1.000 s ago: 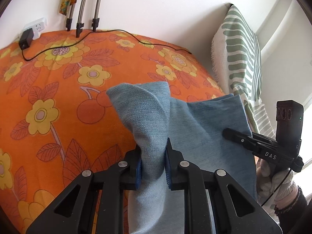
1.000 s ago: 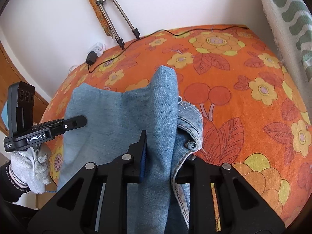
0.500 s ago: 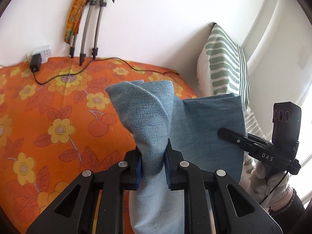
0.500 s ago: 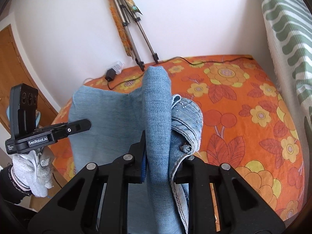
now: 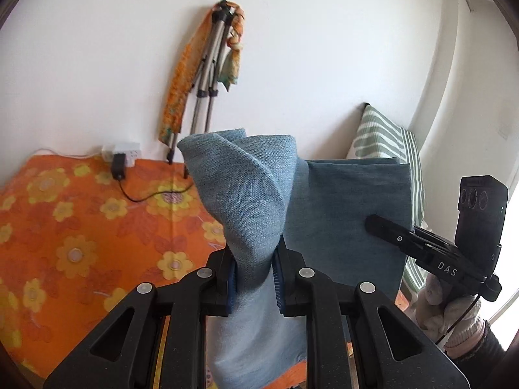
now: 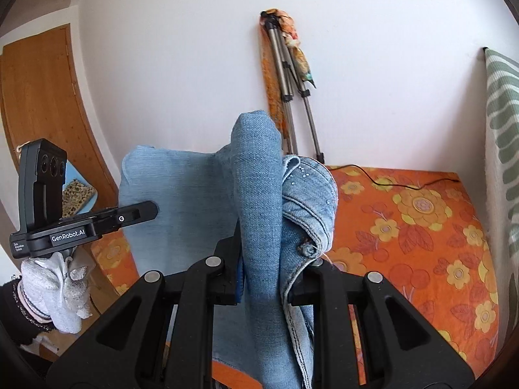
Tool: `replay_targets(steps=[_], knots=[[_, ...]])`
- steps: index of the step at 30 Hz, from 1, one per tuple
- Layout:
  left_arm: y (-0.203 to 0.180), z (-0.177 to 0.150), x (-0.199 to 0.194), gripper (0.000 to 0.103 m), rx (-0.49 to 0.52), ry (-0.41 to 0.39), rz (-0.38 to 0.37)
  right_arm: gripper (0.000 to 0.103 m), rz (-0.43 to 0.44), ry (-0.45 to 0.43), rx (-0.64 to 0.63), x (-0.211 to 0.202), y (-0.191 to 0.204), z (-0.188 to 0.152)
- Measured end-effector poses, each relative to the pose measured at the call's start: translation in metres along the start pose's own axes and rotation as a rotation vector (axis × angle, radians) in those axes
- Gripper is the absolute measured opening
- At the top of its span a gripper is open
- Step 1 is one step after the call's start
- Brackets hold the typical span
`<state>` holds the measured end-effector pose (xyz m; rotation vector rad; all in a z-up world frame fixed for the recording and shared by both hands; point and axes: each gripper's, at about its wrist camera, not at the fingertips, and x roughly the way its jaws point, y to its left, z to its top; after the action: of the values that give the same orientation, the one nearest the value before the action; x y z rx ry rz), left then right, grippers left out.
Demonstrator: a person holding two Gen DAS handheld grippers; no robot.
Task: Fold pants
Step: 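Lift the jeans bundle with both grippers and carry it toward the wall socket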
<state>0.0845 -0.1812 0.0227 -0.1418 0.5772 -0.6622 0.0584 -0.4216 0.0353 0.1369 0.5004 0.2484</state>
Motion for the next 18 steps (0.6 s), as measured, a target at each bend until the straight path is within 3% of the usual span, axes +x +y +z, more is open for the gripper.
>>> replay_targets(steps=[10, 18], knots=[[0.071, 0.042, -0.094, 0.016, -0.033, -0.139, 0.183, 0.019, 0.159, -0.050, -0.131, 0.040, 0.114, 0.056], [0.148, 0.070, -0.145, 0.016, -0.055, -0.229, 0.270, 0.019, 0.260, -0.056, -0.174, 0.095, 0.213, 0.104]])
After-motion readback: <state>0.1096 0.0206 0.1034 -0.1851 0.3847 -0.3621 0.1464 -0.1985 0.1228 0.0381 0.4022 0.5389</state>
